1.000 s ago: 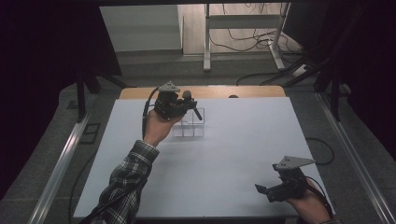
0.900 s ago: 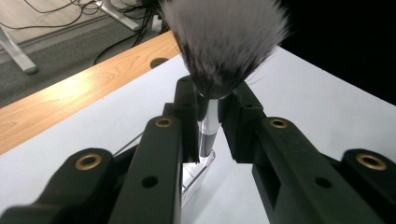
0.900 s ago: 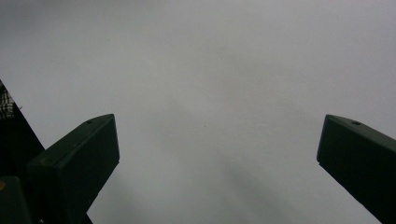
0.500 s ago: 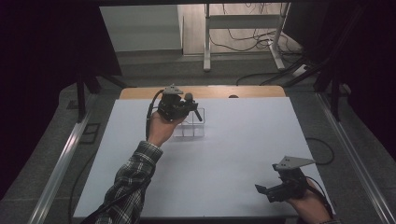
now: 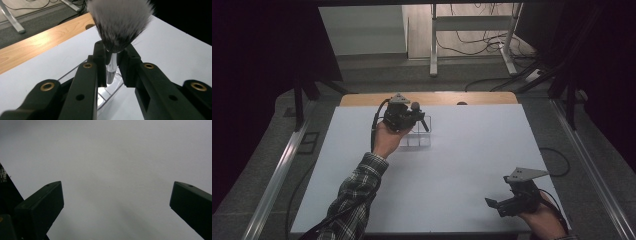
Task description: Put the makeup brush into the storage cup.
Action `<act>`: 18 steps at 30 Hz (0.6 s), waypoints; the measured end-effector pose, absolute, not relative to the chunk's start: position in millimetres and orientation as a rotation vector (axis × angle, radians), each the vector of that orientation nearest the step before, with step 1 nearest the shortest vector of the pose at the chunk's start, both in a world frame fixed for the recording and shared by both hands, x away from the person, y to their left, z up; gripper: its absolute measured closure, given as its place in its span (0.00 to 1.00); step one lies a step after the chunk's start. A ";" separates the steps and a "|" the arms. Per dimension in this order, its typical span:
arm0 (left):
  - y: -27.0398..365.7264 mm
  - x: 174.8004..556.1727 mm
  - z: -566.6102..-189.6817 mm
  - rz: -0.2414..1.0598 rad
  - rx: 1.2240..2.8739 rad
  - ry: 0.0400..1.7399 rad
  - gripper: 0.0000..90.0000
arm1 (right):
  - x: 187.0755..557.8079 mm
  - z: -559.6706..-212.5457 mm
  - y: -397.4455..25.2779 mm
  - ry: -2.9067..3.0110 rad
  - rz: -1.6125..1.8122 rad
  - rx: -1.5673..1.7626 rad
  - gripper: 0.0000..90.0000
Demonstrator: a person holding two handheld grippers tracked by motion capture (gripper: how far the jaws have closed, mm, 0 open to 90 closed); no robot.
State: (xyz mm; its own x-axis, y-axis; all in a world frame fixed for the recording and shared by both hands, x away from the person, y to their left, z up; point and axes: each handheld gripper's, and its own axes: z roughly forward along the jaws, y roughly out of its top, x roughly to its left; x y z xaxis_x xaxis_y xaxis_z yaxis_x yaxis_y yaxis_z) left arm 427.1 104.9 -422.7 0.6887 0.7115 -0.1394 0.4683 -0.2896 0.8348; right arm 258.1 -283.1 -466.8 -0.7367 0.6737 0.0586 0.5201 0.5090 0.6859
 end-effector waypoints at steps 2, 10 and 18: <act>103.9 427.4 -424.6 0.322 1.946 0.918 0.85 | 258.2 -466.8 -283.1 2.535 1.041 1.019 0.00; 100.9 427.8 -434.6 0.325 1.952 0.931 0.85 | 258.1 -467.5 -282.6 2.539 1.032 1.014 0.00; 97.7 428.7 -443.6 0.330 1.964 0.944 0.85 | 258.2 -468.1 -282.2 2.545 1.021 1.012 0.00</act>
